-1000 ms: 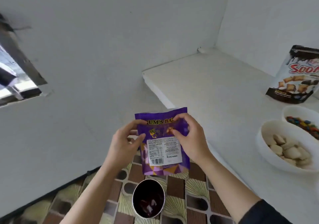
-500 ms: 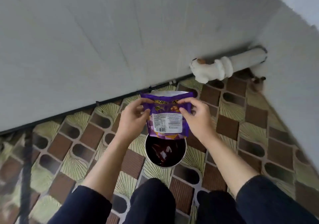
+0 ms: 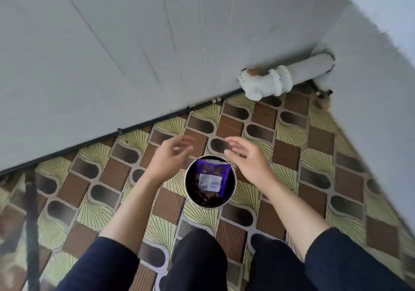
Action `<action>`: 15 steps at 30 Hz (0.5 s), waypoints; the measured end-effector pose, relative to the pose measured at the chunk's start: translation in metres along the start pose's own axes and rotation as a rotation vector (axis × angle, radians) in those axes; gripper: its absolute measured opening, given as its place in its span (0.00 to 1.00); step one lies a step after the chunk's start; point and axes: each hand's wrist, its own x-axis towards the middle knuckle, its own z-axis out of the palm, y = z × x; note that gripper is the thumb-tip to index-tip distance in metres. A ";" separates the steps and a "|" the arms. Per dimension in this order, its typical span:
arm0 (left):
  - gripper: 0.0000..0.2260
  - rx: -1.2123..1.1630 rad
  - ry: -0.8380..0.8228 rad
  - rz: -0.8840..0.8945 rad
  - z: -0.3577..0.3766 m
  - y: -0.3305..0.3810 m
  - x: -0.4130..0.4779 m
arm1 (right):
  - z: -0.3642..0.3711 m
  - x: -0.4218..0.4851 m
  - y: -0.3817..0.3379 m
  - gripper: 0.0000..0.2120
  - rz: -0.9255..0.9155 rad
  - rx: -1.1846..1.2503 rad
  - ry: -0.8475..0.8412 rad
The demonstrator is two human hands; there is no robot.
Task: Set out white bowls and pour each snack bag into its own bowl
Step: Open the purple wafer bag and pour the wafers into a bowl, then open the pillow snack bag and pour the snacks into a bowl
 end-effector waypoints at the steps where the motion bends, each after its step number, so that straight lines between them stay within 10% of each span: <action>1: 0.11 0.001 0.000 0.032 -0.013 0.030 -0.010 | -0.011 -0.014 -0.031 0.16 -0.016 0.018 0.029; 15: 0.06 -0.031 -0.167 0.679 -0.050 0.405 -0.139 | -0.218 -0.237 -0.306 0.04 -0.409 0.193 0.589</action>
